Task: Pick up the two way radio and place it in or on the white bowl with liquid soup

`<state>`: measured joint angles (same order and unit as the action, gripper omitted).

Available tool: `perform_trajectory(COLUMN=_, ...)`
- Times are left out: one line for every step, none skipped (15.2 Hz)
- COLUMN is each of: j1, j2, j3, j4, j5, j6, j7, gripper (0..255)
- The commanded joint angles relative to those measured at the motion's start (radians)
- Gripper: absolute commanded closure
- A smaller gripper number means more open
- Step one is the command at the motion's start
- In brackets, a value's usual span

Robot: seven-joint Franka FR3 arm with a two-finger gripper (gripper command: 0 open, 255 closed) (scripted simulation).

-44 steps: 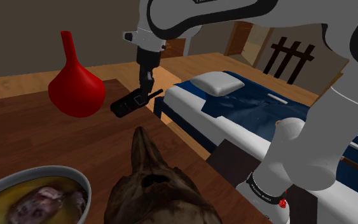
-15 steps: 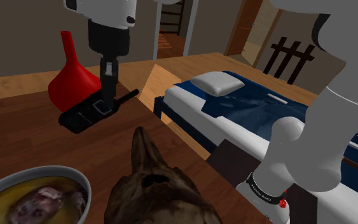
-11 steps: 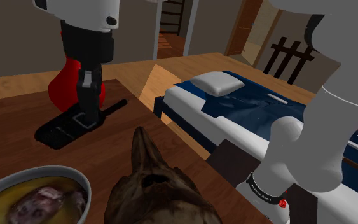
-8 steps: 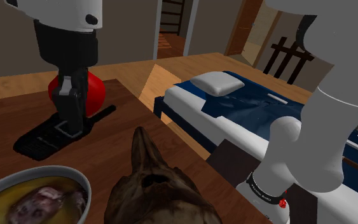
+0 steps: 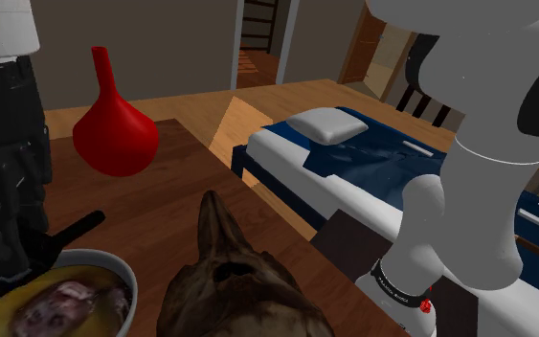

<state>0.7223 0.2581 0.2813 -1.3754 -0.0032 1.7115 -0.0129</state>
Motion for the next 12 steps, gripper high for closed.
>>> perform_trajectory(j1=0.018, j2=0.027, j3=0.007, j4=0.026, j5=-0.011, j6=0.003, j7=0.025, gripper=255)
perform_trajectory(j1=0.017, j2=0.024, j3=0.006, j4=0.008, j5=-0.01, j6=0.018, j7=0.024, gripper=255)
perform_trajectory(j1=0.016, j2=0.021, j3=0.006, j4=-0.01, j5=-0.009, j6=0.033, j7=0.023, gripper=255)
perform_trajectory(j1=0.015, j2=0.019, j3=0.006, j4=-0.027, j5=-0.008, j6=0.047, j7=0.022, gripper=255)
perform_trajectory(j1=0.014, j2=0.017, j3=0.006, j4=-0.043, j5=-0.007, j6=0.062, j7=0.021, gripper=255)
perform_trajectory(j1=0.014, j2=0.015, j3=0.005, j4=-0.059, j5=-0.007, j6=0.076, j7=0.02, gripper=255)
perform_trajectory(j1=0.013, j2=0.014, j3=0.005, j4=-0.075, j5=-0.006, j6=0.09, j7=0.02, gripper=255)
perform_trajectory(j1=0.012, j2=0.012, j3=0.005, j4=-0.09, j5=-0.006, j6=0.104, j7=0.019, gripper=255)
perform_trajectory(j1=0.011, j2=0.011, j3=0.005, j4=-0.105, j5=-0.006, j6=0.118, j7=0.018, gripper=255)
perform_trajectory(j1=0.011, j2=0.011, j3=0.004, j4=-0.119, j5=-0.005, j6=0.131, j7=0.017, gripper=255)
perform_trajectory(j1=0.01, j2=0.01, j3=0.004, j4=-0.133, j5=-0.005, j6=0.145, j7=0.017, gripper=255)
perform_trajectory(j1=0.01, j2=0.01, j3=0.004, j4=-0.147, j5=-0.005, j6=0.158, j7=0.016, gripper=255)
